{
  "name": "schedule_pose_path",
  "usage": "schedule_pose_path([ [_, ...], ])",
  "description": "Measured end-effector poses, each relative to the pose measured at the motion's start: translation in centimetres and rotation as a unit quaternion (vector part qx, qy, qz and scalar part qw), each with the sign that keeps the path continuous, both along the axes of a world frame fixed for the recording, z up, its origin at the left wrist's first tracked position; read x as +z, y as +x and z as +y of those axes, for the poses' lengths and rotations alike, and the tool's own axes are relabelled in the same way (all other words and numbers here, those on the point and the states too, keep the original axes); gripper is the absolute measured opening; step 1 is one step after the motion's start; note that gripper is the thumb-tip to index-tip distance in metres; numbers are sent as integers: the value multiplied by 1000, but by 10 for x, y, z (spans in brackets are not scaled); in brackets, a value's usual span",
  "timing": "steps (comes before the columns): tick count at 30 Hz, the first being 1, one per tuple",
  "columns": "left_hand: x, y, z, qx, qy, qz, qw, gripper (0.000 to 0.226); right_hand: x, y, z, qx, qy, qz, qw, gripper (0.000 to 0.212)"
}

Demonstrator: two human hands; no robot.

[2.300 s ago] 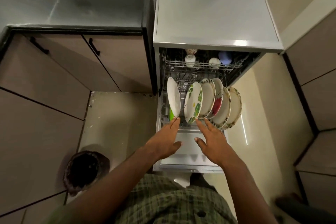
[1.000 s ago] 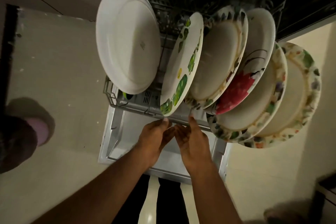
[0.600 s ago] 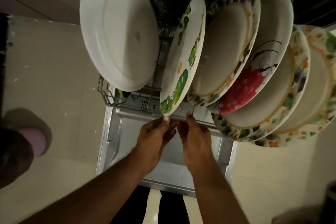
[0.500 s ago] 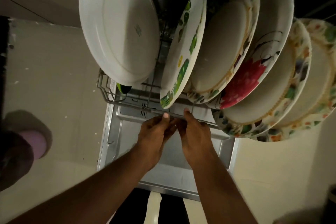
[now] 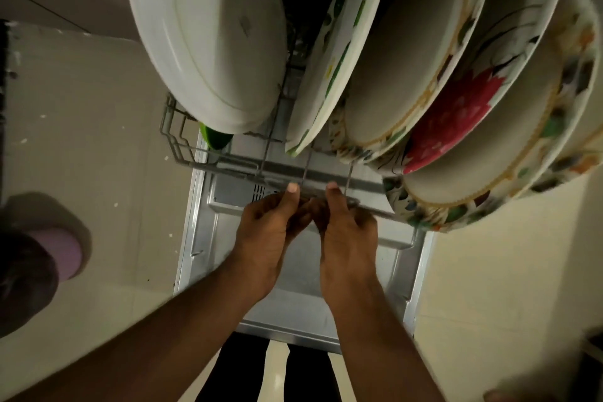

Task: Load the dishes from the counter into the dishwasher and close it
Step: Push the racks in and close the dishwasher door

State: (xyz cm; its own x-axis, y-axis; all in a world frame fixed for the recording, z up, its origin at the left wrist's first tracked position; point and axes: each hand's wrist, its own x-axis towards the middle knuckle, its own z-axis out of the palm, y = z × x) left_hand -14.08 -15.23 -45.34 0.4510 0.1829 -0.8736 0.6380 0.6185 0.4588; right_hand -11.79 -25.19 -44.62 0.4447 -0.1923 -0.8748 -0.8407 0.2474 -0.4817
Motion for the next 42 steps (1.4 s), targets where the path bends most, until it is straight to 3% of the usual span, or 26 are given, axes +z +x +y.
schedule_pose_path([
  [4,-1,38,-5,11,3,33,999,27,-3,34,5,-9,-19,3,1000,39],
  [7,-6,52,-7,19,20,52,998,21,-11,48,12,-31,-12,24,999,24],
  [17,-5,59,3,0,-10,73,997,36,-22,43,10,-49,-36,-1,998,21],
  [22,-11,75,3,-51,48,127,989,23,-17,37,16,-65,-73,-19,995,17],
  [28,-9,48,-23,-33,6,154,988,20,-11,12,-3,-57,-111,4,992,17],
  [42,-4,28,-28,-13,-9,122,992,27,-13,1,-14,-15,-120,6,993,28],
])
